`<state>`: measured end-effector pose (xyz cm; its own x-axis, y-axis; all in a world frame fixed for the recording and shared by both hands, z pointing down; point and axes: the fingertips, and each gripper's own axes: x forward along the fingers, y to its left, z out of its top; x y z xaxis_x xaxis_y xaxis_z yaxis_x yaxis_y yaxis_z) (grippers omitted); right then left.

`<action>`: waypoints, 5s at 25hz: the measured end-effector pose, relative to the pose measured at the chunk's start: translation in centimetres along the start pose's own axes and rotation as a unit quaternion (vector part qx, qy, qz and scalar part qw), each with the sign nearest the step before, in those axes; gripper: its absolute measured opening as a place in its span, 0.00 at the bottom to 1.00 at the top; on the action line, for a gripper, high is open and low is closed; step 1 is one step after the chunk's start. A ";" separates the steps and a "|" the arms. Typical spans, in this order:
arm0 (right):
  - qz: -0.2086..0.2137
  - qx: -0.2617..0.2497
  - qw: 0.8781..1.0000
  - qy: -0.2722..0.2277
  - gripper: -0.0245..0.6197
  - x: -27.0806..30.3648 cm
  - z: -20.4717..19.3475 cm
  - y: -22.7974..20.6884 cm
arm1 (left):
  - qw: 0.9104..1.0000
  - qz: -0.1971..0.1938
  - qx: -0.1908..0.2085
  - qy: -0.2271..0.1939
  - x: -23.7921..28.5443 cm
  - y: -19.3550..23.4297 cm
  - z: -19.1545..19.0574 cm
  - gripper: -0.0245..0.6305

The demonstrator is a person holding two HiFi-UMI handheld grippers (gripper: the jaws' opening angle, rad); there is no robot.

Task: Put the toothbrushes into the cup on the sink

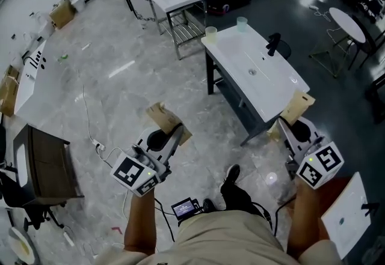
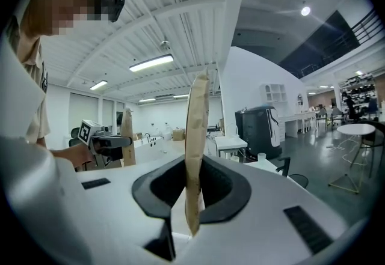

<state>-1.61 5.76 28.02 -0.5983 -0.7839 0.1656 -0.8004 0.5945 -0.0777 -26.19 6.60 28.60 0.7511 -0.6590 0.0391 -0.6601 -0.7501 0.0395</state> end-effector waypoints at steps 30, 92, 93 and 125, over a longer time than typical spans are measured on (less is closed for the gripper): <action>0.066 0.013 0.998 0.001 0.11 23.5 3.2 -25.5 | 1.000 0.007 0.013 0.019 32.9 19.6 0.8 0.06; -0.036 0.135 0.979 0.148 0.11 55.0 -9.4 -39.6 | 0.992 -0.081 0.055 0.078 62.3 50.8 -23.2 0.23; -0.035 0.134 0.979 0.147 0.11 55.0 -9.3 -39.6 | 0.992 -0.078 0.059 0.074 62.2 51.0 -22.7 0.24; -0.085 0.092 0.990 0.061 0.11 53.7 0.9 -44.9 | 0.994 -0.033 0.099 0.004 55.2 50.7 -1.7 0.05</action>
<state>2.15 -63.15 39.49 -0.4541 -0.8356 0.3092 -0.8893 0.4041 -0.2140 -18.18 -67.71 34.43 0.7929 -0.6073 0.0502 -0.5944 -0.7889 -0.1561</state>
